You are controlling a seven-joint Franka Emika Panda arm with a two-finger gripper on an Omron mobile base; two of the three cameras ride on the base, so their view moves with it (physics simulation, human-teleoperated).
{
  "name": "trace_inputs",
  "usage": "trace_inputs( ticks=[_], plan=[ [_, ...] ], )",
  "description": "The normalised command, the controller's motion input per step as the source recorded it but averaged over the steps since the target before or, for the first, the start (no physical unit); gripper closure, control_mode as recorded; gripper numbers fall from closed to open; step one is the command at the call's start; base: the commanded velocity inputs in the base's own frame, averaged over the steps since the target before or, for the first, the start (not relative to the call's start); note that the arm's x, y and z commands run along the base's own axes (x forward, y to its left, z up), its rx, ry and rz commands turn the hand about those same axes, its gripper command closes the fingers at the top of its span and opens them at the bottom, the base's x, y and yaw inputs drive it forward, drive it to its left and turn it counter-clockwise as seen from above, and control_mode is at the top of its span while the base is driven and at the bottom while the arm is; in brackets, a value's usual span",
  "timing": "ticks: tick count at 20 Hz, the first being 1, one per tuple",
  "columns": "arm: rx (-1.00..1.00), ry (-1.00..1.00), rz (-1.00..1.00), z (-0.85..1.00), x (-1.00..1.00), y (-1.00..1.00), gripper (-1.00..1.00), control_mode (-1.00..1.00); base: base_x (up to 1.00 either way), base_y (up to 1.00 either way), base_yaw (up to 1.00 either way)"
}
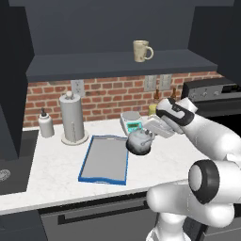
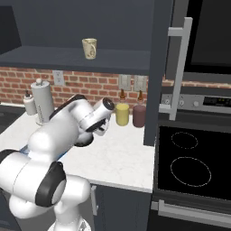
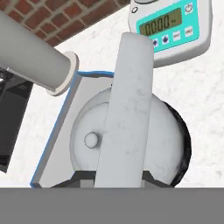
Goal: Pick the kettle from the counter and place it on the tray. Then pick the mug from the cabinet and place it on the tray. Then close the cabinet doors.
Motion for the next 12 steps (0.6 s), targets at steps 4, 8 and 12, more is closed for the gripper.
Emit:
trace_inputs(
  ticks=[4, 8, 12],
  plan=[
    [0.06, -0.03, 0.0, 0.42, 0.05, 0.73, 1.0, -1.0, 0.0, 0.0, 0.0],
    [0.0, 0.0, -0.03, 0.0, 0.31, 1.0, 1.0, -1.0, 0.0, 0.0, 0.0],
    [0.0, 0.0, -0.05, -0.09, 0.56, 0.92, 1.0, -1.0, 0.0, 0.0, 0.0]
  ],
)
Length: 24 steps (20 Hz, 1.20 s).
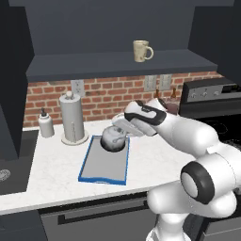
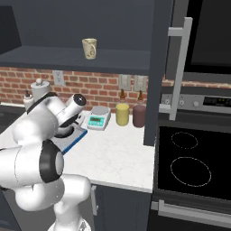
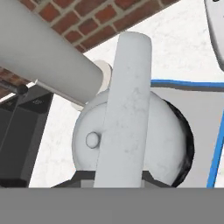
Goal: Pick the kettle from the counter and place it on the tray. Then pick the mug from the cabinet and place it on the tray. Then close the cabinet doors.
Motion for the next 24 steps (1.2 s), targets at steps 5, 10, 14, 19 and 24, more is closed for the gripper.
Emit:
trace_inputs(
  ticks=[5, 10, 14, 19, 24],
  plan=[
    [0.0, 0.0, -0.07, -0.22, 0.51, 0.42, 1.0, -1.0, 0.0, 0.0, 0.0],
    [0.0, 0.09, -0.07, -0.14, 0.06, -0.02, 1.0, -1.0, 0.0, 0.0, 0.0],
    [0.0, 0.08, -0.02, -0.06, 0.0, -0.11, 1.0, -1.0, 0.0, 0.0, 0.0],
    [0.0, 0.05, -0.02, -0.01, 0.01, -0.03, 1.0, -1.0, 0.0, 0.0, 0.0],
    [0.0, 0.01, 0.0, 0.0, 0.0, 0.0, -1.0, -1.0, 0.0, 0.0, 0.0]
  ],
)
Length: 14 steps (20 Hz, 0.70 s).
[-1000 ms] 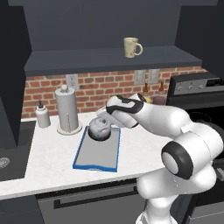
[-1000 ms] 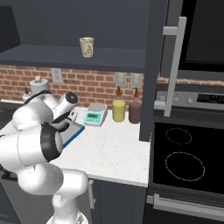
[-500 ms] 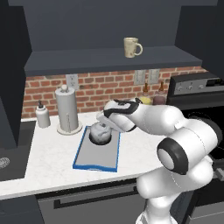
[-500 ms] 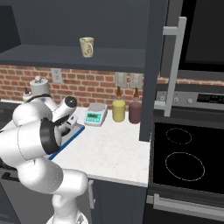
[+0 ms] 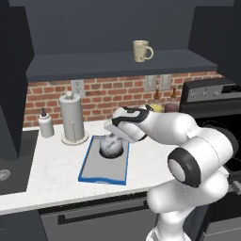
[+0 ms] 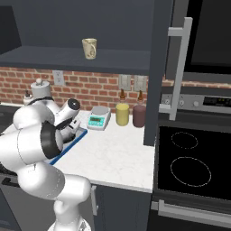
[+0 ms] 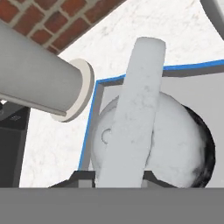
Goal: Pick the kettle from the counter and place it on the tray. Then pick the mug from the cabinet and place it on the tray. Then close the cabinet doors.
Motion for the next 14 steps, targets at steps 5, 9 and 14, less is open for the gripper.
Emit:
trace_inputs(
  ticks=[5, 9, 14],
  plan=[
    [0.0, 0.0, 0.0, -0.2, 0.06, 0.01, -1.0, -1.0, 0.0, 0.0, 0.0],
    [0.02, -0.02, 0.0, -0.18, 0.0, 0.0, -1.0, -1.0, 0.0, 0.0, 0.0],
    [0.04, 0.04, 0.0, 0.04, -0.43, -0.25, -1.0, -1.0, 0.0, 0.0, 0.0]
  ],
)
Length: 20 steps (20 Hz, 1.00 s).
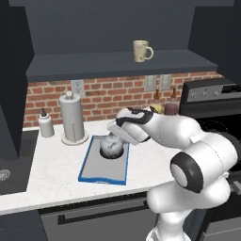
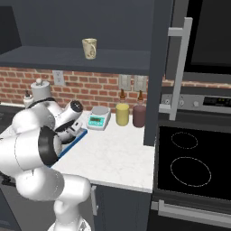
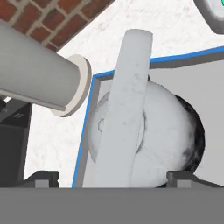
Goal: Pick the kettle from the counter and place it on the tray. Then pick the mug from the cabinet and place it on the tray. Then close the cabinet doors.
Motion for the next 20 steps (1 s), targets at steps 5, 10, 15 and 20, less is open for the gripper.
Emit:
trace_inputs(
  ticks=[5, 10, 15, 20],
  plan=[
    [0.03, 0.05, 0.0, 0.67, -0.81, -0.37, -1.0, -1.0, 0.0, 0.0, 0.0],
    [0.0, 0.04, 0.0, 0.92, -0.94, -0.27, -1.0, -1.0, 0.0, 0.0, 0.0],
    [-0.09, 0.0, 0.02, 0.97, -0.58, 0.0, -1.0, -1.0, 0.0, 0.0, 0.0],
    [-0.04, 0.0, 0.05, 0.04, -0.03, 0.0, -1.0, -1.0, 0.0, 0.0, 0.0]
  ],
)
